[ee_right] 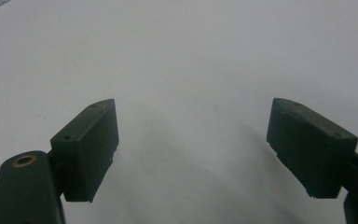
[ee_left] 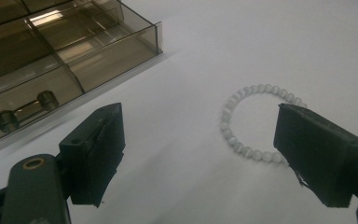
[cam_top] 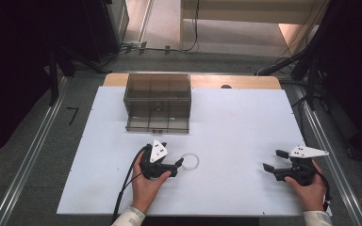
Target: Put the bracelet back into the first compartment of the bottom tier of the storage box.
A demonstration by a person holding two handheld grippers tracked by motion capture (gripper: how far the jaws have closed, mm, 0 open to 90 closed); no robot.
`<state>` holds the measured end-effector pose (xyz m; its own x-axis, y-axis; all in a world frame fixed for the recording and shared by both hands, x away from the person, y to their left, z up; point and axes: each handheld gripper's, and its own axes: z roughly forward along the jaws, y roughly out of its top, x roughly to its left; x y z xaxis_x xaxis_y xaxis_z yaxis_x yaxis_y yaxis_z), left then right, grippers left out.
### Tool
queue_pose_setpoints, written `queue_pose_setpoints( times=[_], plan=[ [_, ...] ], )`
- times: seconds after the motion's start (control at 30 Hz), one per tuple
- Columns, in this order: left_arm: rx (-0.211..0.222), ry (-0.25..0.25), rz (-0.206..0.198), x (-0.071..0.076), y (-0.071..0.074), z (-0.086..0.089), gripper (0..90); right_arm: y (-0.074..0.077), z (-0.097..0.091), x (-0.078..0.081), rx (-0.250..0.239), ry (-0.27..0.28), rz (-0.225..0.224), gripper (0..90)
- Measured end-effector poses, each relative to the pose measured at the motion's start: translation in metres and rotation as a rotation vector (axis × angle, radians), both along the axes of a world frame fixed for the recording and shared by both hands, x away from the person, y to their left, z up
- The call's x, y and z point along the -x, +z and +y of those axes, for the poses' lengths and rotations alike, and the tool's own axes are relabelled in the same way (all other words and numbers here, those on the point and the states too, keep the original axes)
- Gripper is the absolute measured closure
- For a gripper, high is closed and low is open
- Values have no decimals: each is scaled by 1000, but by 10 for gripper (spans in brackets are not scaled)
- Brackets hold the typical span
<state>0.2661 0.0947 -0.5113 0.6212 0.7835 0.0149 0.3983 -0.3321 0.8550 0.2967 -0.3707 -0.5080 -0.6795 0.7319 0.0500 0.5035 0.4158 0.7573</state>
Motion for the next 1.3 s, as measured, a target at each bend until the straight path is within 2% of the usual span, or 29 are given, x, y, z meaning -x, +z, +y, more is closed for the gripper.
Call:
queue_pose_setpoints(
  times=[0.23, 0.47, 0.6, 0.83, 0.93, 1.0, 1.07, 1.17, 1.3],
  plan=[
    [1, -6, 7, -3, 0, -6, 174, 0, 0, 0, 2, 0, 1, 155],
    [-16, -17, 13, -4, 0, -9, 254, 0, 0, 0, 2, -1, 1, 155],
    [-56, 10, 21, -5, -1, -14, 342, 0, 0, 0, 1, -1, 1, 155],
    [-99, -20, 33, -7, -2, -22, 437, 0, 0, 0, 2, -2, 0, 155],
    [-148, -34, 31, -6, -3, -28, 537, 0, 0, 0, 2, -2, 1, 155],
    [-182, -43, 29, -6, -3, -31, 569, 0, 0, 0, 6, -2, 0, 155],
    [-180, -51, 32, -6, -3, -32, 620, 0, 1, 0, 7, -1, 1, 155],
    [-140, -74, 74, -9, -3, -30, 697, 0, 1, 0, 6, -2, 4, 155],
    [-105, -81, 110, -13, -4, -27, 716, 0, 1, 0, 7, -2, 2, 155]
  ],
)
